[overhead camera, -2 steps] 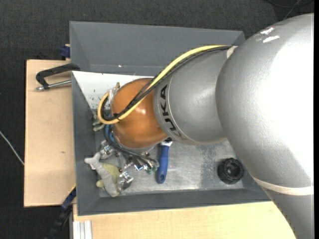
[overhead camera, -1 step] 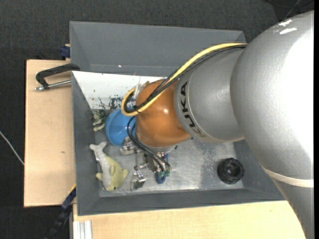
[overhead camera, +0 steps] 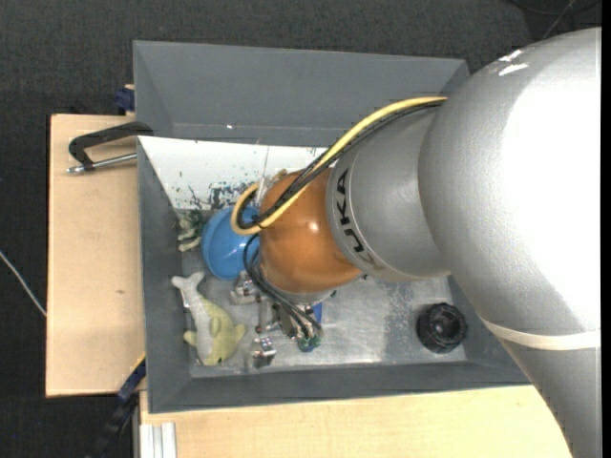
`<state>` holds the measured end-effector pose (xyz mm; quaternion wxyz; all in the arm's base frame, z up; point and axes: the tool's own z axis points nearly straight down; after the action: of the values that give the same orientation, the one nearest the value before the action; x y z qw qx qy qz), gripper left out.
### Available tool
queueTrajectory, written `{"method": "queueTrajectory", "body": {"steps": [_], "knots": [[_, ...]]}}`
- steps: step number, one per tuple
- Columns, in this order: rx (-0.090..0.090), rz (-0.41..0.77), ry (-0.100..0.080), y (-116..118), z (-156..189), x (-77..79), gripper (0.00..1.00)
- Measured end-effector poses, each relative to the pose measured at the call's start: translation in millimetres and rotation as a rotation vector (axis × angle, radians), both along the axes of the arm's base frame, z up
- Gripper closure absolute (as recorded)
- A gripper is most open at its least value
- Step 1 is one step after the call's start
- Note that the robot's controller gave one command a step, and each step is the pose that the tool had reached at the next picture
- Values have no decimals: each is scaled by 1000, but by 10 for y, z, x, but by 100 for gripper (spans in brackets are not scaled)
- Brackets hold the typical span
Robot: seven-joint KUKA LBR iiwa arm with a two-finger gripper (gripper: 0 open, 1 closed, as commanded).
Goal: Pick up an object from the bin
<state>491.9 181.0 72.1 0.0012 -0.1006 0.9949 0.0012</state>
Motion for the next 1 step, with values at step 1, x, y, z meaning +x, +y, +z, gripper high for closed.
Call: {"method": "queueTrajectory", "body": {"steps": [1], "knots": [[0,1,-1,10,7,8,0]]}}
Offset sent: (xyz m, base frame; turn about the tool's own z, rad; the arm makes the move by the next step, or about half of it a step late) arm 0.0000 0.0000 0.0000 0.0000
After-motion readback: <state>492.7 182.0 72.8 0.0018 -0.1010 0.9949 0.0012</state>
